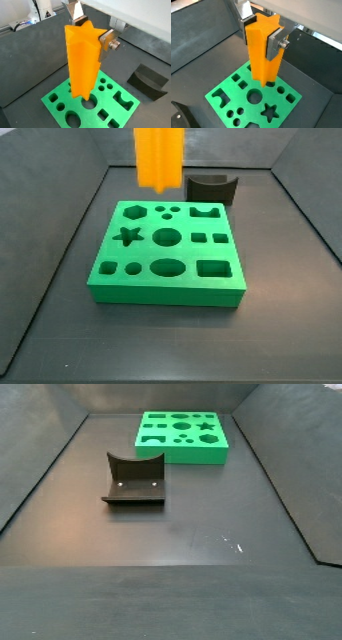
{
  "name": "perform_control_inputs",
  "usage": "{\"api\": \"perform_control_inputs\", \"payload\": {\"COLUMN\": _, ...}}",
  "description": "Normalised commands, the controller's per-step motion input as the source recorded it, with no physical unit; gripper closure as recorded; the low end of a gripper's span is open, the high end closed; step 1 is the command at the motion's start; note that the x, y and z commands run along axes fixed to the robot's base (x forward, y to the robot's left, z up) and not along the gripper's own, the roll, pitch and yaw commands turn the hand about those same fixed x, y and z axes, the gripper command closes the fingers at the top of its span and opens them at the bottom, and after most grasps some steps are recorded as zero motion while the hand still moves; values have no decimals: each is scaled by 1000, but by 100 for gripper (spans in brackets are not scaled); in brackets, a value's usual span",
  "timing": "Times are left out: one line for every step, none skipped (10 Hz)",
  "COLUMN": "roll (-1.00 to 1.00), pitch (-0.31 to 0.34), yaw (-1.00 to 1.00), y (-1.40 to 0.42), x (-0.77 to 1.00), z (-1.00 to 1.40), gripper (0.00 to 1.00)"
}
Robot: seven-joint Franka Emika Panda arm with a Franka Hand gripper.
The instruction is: Insert the star object.
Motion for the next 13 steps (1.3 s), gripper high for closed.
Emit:
{"api": "perform_control_inputs", "payload": {"roll": 146, "pitch": -124, "yaw": 0, "y": 106, "x": -311, "z": -929, "gripper": 100}}
{"api": "perform_control_inputs", "payload": {"roll": 147, "pitch": -70, "yaw": 0, "y": 251, "x": -537, "z": -980, "gripper": 100}}
{"api": "perform_control_inputs", "payload": {"roll": 91, "pitch": -80, "yaw": 0, "y": 257, "x": -640, "z": -1000, "gripper": 100}}
{"api": "perform_control_inputs", "payload": {"roll": 40, "pitch": -70, "yaw": 0, "y": 280, "x": -680, "z": -1000, "gripper": 100}}
{"api": "perform_control_inputs", "payload": {"roll": 27, "pitch": -123, "yaw": 0, "y": 337, "x": -669, "z": -1000, "gripper": 100}}
{"api": "perform_control_inputs", "payload": {"roll": 1, "pitch": -4, "yaw": -17, "y": 229, "x": -431, "z": -369, "gripper": 100}}
{"api": "perform_control_inputs", "payload": {"roll": 47, "pitch": 0, "yaw": -114, "y": 134, "x": -306, "z": -194, "gripper": 100}}
{"api": "perform_control_inputs", "payload": {"roll": 97, "pitch": -20, "yaw": -120, "y": 80, "x": -294, "z": -220, "gripper": 100}}
{"api": "perform_control_inputs", "payload": {"roll": 26, "pitch": 0, "yaw": 0, "y": 0, "x": 0, "z": -226, "gripper": 100}}
{"api": "perform_control_inputs", "payload": {"roll": 59, "pitch": 13, "yaw": 0, "y": 0, "x": 146, "z": -309, "gripper": 100}}
{"api": "perform_control_inputs", "payload": {"roll": 84, "pitch": 31, "yaw": 0, "y": 0, "x": 283, "z": -340, "gripper": 100}}
{"api": "perform_control_inputs", "payload": {"roll": 114, "pitch": 54, "yaw": 0, "y": 0, "x": 366, "z": -314, "gripper": 100}}
{"api": "perform_control_inputs", "payload": {"roll": 123, "pitch": 67, "yaw": 0, "y": 0, "x": 391, "z": -291, "gripper": 100}}
